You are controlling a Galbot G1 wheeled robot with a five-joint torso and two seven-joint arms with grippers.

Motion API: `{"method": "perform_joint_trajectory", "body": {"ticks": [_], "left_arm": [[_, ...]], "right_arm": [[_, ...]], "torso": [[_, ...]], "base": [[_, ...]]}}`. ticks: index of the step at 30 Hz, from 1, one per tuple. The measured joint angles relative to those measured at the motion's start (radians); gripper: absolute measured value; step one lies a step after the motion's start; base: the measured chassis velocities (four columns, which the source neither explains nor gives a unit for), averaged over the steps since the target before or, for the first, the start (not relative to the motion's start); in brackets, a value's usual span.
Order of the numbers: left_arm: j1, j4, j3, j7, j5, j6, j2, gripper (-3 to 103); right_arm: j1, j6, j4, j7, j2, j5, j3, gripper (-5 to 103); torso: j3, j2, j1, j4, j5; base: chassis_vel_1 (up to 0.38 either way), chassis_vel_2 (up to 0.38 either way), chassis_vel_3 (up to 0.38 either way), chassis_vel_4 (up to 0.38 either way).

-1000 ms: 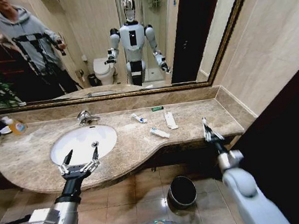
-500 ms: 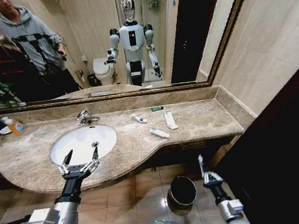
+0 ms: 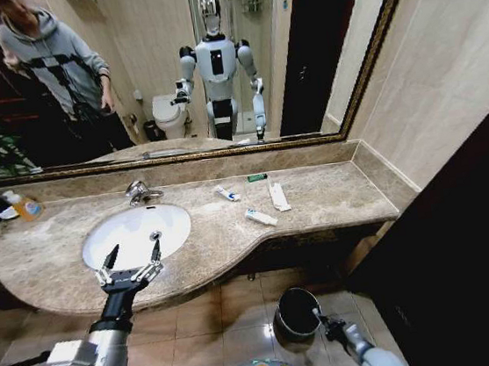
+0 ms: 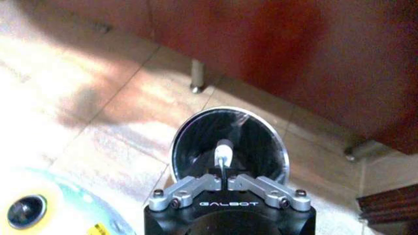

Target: Pick up the trash from the sink and place it in the trash bin.

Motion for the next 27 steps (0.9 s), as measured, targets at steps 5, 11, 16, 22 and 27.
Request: {"method": "perform_joint_trajectory", "body": {"ticks": [5, 11, 16, 22, 27], "left_arm": [[0.0, 0.0, 0.0, 0.0, 0.0, 0.0, 0.0, 100], [0.0, 0.0, 0.0, 0.0, 0.0, 0.0, 0.0, 100], [0.0, 0.0, 0.0, 0.0, 0.0, 0.0, 0.0, 100], [0.0, 0.0, 0.0, 0.0, 0.0, 0.0, 0.0, 100], [0.0, 0.0, 0.0, 0.0, 0.0, 0.0, 0.0, 100]], "right_arm": [[0.102, -0.001, -0.122, 0.019, 0.05, -0.067, -0.051, 0], [0.222, 0.027, -0.283, 0.021, 0.082, -0.105, -0.096, 0], [0.304, 0.067, -0.403, 0.018, 0.103, -0.135, -0.097, 0], [0.35, 0.068, -0.442, 0.019, 0.104, -0.133, -0.095, 14], [0.362, 0.065, -0.452, 0.018, 0.107, -0.126, -0.086, 30]], "torso": [[0.0, 0.0, 0.0, 0.0001, 0.0002], [0.0, 0.0, 0.0, 0.0, -0.0001], [0.0, 0.0, 0.0, 0.0002, 0.0001], [0.0, 0.0, 0.0, 0.0001, 0.0001], [0.0, 0.0, 0.0, 0.0001, 0.0001]], "base": [[0.0, 0.0, 0.0, 0.0], [0.0, 0.0, 0.0, 0.0], [0.0, 0.0, 0.0, 0.0], [0.0, 0.0, 0.0, 0.0], [0.0, 0.0, 0.0, 0.0]]}}
